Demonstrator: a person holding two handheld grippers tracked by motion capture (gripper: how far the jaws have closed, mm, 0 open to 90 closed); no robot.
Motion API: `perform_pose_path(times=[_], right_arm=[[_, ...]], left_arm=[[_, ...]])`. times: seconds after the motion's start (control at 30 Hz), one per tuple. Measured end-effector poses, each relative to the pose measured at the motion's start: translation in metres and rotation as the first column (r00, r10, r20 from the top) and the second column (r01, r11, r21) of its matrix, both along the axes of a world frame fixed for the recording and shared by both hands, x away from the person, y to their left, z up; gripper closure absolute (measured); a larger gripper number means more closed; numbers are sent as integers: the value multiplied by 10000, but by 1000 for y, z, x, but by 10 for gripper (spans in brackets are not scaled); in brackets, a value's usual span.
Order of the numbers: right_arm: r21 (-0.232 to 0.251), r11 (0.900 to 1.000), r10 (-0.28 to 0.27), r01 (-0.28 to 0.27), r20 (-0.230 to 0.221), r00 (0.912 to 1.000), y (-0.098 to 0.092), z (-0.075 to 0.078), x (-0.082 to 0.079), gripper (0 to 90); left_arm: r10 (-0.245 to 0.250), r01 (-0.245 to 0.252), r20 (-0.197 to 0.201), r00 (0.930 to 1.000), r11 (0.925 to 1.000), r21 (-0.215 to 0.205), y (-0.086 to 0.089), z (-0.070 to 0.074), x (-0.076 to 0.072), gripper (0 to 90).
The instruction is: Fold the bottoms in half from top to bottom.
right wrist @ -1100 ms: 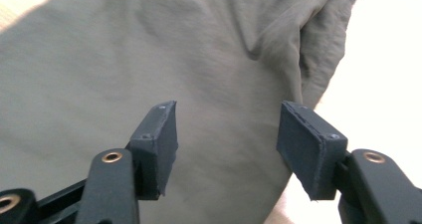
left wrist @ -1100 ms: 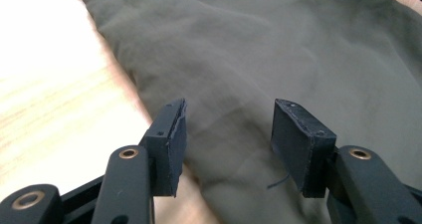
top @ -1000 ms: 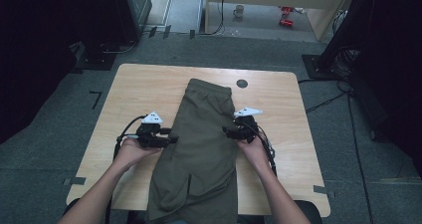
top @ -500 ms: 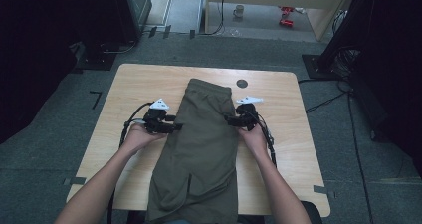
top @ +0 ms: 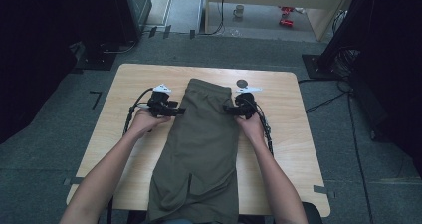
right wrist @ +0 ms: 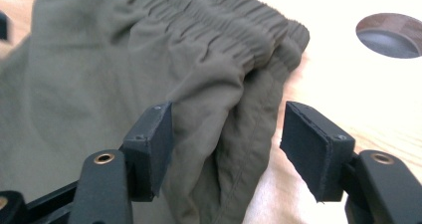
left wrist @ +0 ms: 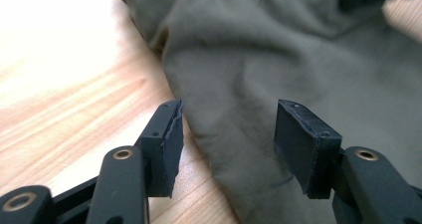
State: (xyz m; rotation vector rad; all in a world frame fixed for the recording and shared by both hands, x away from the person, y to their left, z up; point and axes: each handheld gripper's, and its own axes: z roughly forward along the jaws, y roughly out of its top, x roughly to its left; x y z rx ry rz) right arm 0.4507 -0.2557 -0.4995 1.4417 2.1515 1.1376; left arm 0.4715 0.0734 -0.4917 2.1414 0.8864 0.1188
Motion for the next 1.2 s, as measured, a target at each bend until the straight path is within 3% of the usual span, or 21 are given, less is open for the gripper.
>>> perform_pose_path(times=[0.03,0.1,0.23,0.4,0.43,0.5,0.67,0.83,1.07,1.1,1.2], right_arm=[[174,9998,33,-33,18,10000,-1,0,1,379],[91,9999,84,-85,173,9998,-1,-2,3,379],[49,10000,-27,25,396,9992,-5,-6,7,393],[479,9987,-199,197,30,9998,-9,-8,11,405],[429,9991,9,17,-608,9982,-7,-7,20,372],[166,9998,87,-80,-431,9990,-3,-5,23,371],[-423,9991,50,-60,-241,9997,2,-8,30,367],[-400,9992,-106,86,-505,9987,2,-15,37,358],[-655,9977,-171,173,45,9998,6,-19,40,442],[-799,9967,-126,152,332,9994,9,-21,39,491],[-829,9963,-181,219,460,9988,11,-22,38,521]], left_arm=[[-20,19,16,10000,9999,131,-3,-1,3,454],[43,-43,-43,10000,10000,-53,-6,-2,7,466],[10,-11,41,10000,9996,270,-16,3,20,465],[121,-125,89,9999,9990,432,-23,2,31,462],[67,-74,117,9999,9984,552,-25,1,33,457],[66,-68,55,10000,9995,294,-27,-1,38,460],[160,-159,-33,9999,9994,314,-29,-6,45,458],[61,-84,253,9997,9959,904,-38,-10,47,448],[254,-262,115,9996,9971,718,-37,-14,49,474],[244,-258,175,9995,9966,789,-37,-14,48,505],[171,-225,504,9986,9938,1092,-41,-14,45,527]])
